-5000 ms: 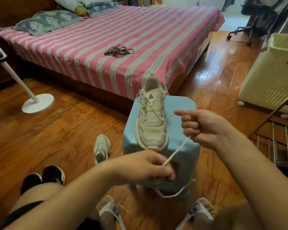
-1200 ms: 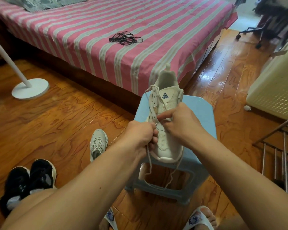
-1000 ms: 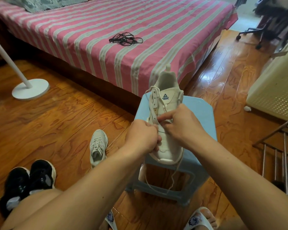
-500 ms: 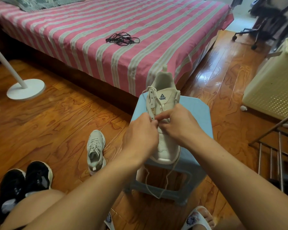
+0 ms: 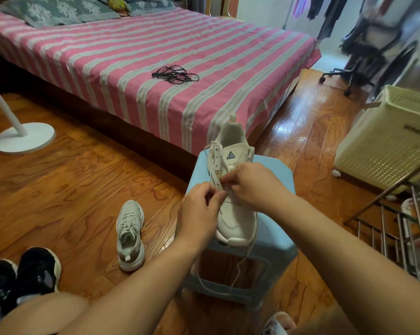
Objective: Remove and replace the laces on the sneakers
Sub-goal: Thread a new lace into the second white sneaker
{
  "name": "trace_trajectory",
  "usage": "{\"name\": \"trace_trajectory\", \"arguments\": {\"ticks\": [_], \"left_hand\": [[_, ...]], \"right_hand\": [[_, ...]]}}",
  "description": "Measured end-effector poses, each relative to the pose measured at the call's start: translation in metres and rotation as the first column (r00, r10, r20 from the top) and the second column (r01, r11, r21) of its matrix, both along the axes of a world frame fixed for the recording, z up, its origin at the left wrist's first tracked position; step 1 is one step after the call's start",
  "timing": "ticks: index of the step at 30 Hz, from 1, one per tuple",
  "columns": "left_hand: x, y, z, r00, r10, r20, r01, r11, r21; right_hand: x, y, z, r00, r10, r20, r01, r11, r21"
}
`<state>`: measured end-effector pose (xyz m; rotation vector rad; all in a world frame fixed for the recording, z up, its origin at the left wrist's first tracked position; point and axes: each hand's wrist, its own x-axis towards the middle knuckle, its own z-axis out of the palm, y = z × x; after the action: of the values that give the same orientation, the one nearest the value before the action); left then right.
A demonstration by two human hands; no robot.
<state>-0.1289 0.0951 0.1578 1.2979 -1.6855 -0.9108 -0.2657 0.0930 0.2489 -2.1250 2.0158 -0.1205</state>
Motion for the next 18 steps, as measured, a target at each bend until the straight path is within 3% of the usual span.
{"name": "trace_trajectory", "arguments": {"ticks": [3,8,13,18], "left_hand": [[0.003,-0.003,-0.001,0.999,-0.026,0.025,0.027,0.999,-0.030],[0.003,-0.003,0.004,1.000,0.003,-0.005,-0.003,0.999,0.038],[0.007,-0.008,0.006,0.972,-0.085,0.219,0.103,0.992,-0.069],[0.009,-0.017,0.000,0.956,-0.268,0.120,0.273,0.961,-0.031]], "right_hand": [[0.003,-0.004,0.012,0.986,0.111,-0.125,-0.104,0.993,0.059],[0.002,-0.008,0.018,0.981,0.155,-0.118,-0.151,0.988,0.040],[0.002,-0.002,0.006,0.985,0.132,-0.108,-0.129,0.991,0.033],[0.001,0.007,0.003,0.997,0.062,-0.040,-0.064,0.996,-0.062]]}}
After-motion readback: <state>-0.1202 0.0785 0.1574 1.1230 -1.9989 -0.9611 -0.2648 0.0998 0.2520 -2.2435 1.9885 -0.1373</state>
